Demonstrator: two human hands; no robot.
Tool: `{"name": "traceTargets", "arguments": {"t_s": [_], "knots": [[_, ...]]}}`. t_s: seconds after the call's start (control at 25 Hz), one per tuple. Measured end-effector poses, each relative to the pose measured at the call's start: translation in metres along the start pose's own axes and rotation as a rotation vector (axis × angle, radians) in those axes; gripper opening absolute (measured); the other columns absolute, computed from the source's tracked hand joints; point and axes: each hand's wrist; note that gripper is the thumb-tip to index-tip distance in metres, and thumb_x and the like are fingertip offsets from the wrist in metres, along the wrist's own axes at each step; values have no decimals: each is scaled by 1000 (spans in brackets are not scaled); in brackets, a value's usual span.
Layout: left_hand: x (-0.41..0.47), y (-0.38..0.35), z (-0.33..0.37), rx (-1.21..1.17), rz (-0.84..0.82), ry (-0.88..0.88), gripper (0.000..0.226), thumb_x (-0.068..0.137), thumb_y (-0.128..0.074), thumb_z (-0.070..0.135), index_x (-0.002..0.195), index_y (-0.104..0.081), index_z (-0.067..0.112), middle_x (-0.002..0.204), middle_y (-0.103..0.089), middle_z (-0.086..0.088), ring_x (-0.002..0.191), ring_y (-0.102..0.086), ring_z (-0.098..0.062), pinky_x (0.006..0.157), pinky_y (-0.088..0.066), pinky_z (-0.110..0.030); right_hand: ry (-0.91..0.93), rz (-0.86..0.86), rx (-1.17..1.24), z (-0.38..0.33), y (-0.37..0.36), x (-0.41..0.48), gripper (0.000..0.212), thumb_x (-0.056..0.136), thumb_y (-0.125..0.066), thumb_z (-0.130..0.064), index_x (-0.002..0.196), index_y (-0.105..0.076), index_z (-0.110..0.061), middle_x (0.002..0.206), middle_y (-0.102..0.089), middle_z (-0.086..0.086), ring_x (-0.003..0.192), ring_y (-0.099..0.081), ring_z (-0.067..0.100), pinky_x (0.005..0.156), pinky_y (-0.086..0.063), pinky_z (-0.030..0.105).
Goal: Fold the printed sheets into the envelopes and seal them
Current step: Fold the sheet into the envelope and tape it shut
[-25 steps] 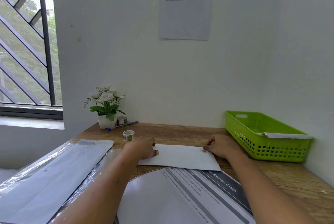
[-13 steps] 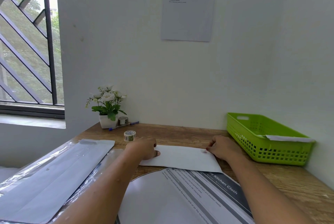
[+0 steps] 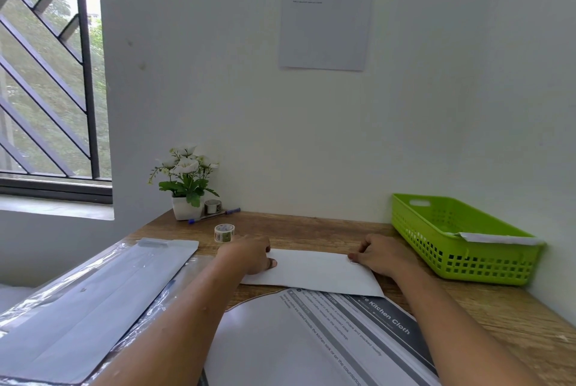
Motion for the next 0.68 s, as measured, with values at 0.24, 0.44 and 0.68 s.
{"name": "traceTargets", "arguments": {"t_s": [0.24, 0.44, 0.68], "knots": [[0, 0, 0, -4, 2, -4, 53, 92, -45, 50, 139, -39, 26, 148, -36, -7, 135, -32, -31, 110, -32, -46, -7, 28, -17, -1, -1, -1, 21, 83, -65, -47, 89, -60, -27, 100, -66, -5, 91, -57, 14, 76, -45, 28], [-1, 1, 1, -2, 3, -11, 53, 93, -45, 50, 139, -38, 25, 148, -36, -8, 134, -33, -31, 110, -31, -45, -21, 32, -34, -1, -2, 1, 15, 85, -64, -43, 87, -60, -28, 103, -67, -5, 94, -59, 15, 77, -45, 27], [1, 0, 1, 3, 1, -8, 53, 93, -44, 50, 140, -38, 25, 148, -36, -8, 134, -33, -31, 109, -32, -45, -29, 35, -10, 0, 0, 2, 9, 85, -65, -35, 85, -59, -28, 104, -67, -5, 95, -59, 14, 76, -44, 26]]}}
Point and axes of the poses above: each hand's wrist, its own x-axis towards the middle knuckle, its own y-axis out of the back of the hand, z = x × y
